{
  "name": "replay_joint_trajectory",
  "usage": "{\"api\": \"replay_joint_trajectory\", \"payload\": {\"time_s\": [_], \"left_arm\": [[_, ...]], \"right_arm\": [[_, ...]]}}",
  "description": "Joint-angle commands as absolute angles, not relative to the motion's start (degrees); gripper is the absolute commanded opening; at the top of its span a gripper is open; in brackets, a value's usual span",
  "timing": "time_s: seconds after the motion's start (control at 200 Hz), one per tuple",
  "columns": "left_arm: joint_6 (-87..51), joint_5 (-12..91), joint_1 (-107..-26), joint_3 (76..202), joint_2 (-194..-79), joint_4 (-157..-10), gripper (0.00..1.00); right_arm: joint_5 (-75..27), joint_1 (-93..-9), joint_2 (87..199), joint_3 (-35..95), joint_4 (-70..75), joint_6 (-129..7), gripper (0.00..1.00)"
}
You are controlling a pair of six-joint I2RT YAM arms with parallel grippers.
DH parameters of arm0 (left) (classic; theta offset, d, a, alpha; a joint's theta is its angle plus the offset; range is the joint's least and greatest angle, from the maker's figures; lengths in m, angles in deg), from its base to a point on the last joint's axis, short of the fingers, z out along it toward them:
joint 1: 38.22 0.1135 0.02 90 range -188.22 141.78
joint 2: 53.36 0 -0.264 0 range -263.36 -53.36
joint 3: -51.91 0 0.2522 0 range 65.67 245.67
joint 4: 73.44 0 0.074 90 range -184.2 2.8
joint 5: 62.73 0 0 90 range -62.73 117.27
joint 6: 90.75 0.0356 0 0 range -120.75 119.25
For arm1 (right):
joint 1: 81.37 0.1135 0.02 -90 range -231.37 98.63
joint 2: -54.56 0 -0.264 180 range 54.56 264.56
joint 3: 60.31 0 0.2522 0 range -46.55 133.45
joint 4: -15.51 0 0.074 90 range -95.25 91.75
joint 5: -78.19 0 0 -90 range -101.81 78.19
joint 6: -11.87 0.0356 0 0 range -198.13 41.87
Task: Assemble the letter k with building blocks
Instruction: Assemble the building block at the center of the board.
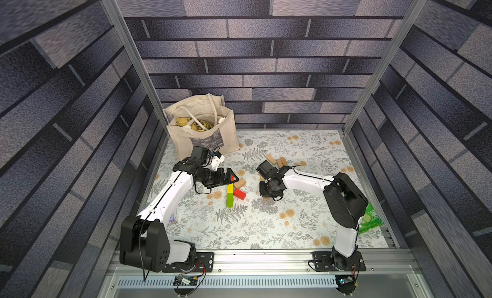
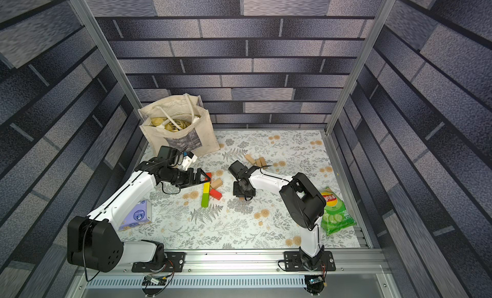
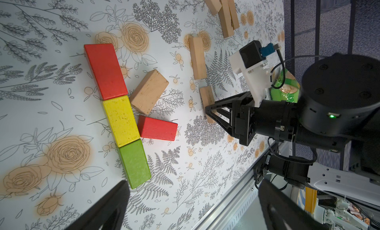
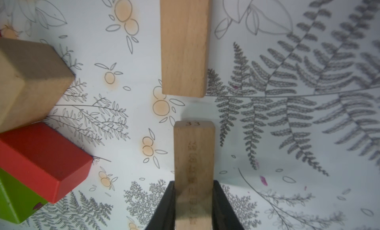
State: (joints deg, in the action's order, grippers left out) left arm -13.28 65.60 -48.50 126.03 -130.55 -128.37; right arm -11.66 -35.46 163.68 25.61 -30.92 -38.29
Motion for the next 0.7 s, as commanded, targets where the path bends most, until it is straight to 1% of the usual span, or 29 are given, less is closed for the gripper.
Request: {"api": "replay_joint_trajectory", "payload": {"time_s": [0.0,0.696], "left_arm": [[-14.5,65.2,-48.1,125.3,-130.4,-128.6,1.0],[-14.7,66.1,-47.5,125.2,-130.5,-128.2,1.0]], "right_arm": [[-12.2,-35.1,165.5,26.6,-30.9,-38.1,0.18],[-12.4,-34.9,167.8,28.3,-31.5,-38.4,0.18]]}}
